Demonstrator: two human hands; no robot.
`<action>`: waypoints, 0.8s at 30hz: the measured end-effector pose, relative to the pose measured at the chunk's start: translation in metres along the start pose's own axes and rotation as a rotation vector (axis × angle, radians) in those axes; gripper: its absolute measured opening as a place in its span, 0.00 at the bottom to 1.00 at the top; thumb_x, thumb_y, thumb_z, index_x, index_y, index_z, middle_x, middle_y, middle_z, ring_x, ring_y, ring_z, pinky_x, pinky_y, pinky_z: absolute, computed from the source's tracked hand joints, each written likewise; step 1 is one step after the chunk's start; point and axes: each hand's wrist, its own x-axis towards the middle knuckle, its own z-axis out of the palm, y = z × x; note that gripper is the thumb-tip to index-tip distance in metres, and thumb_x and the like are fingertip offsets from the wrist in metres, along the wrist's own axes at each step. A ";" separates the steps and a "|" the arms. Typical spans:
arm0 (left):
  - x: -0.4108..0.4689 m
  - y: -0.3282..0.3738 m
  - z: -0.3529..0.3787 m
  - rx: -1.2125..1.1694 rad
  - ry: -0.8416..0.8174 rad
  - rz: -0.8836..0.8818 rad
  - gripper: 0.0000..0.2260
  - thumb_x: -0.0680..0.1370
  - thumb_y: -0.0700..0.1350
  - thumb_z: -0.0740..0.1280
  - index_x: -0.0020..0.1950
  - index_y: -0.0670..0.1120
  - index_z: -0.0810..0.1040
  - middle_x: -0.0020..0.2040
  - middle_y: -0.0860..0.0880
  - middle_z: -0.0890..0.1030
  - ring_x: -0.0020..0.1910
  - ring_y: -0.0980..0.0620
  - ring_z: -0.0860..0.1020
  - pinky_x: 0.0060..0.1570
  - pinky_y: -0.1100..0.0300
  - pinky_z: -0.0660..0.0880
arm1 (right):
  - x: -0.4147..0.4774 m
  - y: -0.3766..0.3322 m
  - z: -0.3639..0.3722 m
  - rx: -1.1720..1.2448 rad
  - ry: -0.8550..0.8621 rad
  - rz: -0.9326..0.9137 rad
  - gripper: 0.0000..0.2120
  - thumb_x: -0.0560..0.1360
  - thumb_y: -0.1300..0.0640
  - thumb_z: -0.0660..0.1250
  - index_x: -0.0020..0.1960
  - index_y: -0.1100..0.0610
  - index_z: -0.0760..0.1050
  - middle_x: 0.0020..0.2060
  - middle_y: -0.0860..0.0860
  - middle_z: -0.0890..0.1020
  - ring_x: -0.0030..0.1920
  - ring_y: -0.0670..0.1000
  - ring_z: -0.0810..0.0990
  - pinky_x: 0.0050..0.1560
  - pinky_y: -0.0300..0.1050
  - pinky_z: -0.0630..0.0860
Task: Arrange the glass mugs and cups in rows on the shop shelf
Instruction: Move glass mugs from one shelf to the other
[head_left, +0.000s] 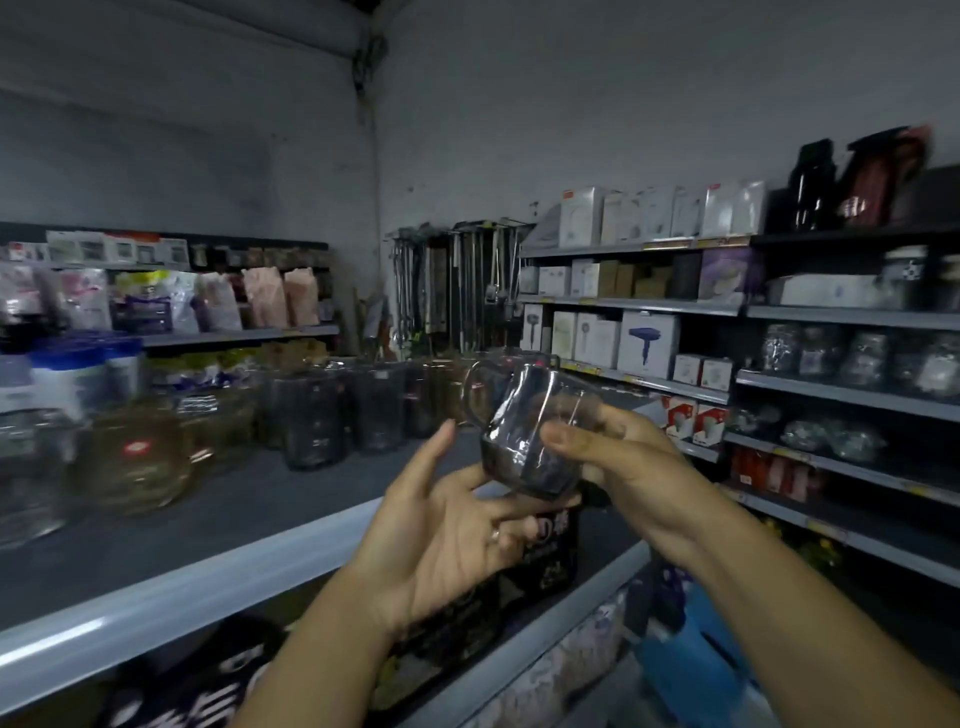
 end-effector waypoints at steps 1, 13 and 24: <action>0.025 -0.006 -0.003 -0.015 -0.003 0.002 0.32 0.79 0.63 0.64 0.70 0.38 0.74 0.63 0.32 0.76 0.40 0.42 0.81 0.37 0.59 0.80 | 0.009 0.005 -0.018 0.013 -0.019 0.001 0.33 0.62 0.49 0.84 0.62 0.59 0.80 0.56 0.57 0.86 0.57 0.58 0.85 0.61 0.53 0.79; 0.276 -0.006 -0.026 0.155 0.319 0.463 0.22 0.77 0.49 0.69 0.67 0.37 0.74 0.61 0.36 0.82 0.55 0.42 0.84 0.53 0.47 0.82 | 0.160 0.048 -0.187 -0.127 0.184 -0.085 0.13 0.77 0.55 0.71 0.62 0.52 0.82 0.55 0.50 0.87 0.57 0.53 0.85 0.60 0.51 0.80; 0.390 -0.006 -0.064 1.077 0.972 0.728 0.36 0.60 0.61 0.80 0.65 0.57 0.71 0.62 0.52 0.76 0.53 0.60 0.80 0.55 0.60 0.79 | 0.289 0.073 -0.277 -0.087 -0.079 0.036 0.10 0.80 0.54 0.69 0.51 0.62 0.80 0.40 0.56 0.82 0.26 0.48 0.69 0.26 0.41 0.62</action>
